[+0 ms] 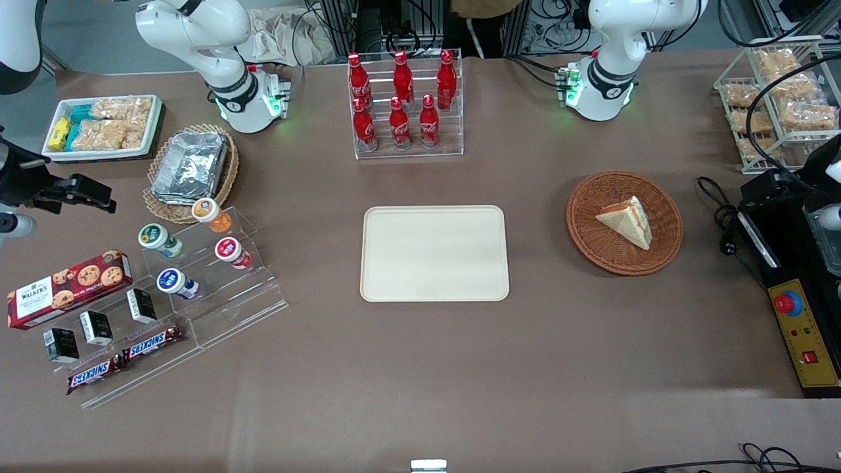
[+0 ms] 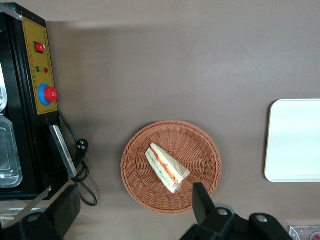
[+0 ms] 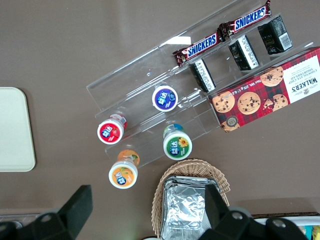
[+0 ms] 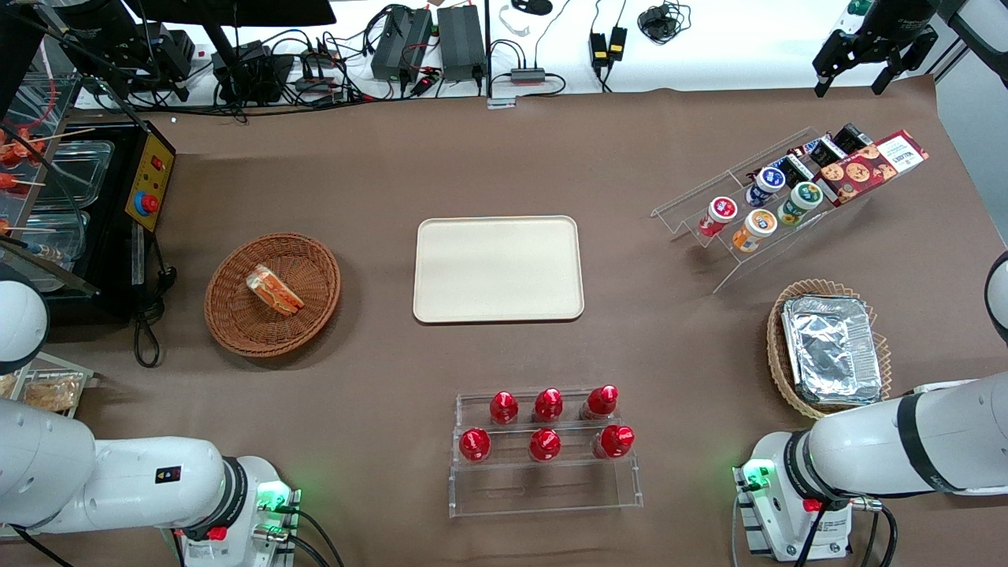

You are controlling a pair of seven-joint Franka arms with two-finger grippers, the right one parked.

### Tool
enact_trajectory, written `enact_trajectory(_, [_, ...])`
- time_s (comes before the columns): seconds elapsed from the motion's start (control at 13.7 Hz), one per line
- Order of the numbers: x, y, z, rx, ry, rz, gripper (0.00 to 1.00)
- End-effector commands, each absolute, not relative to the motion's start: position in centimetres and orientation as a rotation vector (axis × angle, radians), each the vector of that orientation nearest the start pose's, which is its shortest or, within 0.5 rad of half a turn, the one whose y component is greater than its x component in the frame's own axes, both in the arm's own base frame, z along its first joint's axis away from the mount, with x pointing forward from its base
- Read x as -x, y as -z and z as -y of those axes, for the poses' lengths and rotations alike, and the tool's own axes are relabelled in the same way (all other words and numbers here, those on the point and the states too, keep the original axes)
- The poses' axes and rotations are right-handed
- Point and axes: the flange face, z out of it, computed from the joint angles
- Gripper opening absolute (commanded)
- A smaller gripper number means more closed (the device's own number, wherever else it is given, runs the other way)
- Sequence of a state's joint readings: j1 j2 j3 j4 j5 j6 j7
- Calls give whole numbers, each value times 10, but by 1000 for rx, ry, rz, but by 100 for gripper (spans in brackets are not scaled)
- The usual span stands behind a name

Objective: Place sandwich from basket to tray
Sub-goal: 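Move the left gripper toward the wicker basket with the sandwich, then lower the open left gripper over the wrapped sandwich in the basket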

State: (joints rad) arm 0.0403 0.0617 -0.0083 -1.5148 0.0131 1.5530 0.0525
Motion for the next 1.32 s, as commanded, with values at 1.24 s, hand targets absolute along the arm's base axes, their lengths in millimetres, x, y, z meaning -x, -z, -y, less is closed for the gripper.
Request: enact_trajectory(1.24, [-475, -437, -5, 3201, -318, 590, 100])
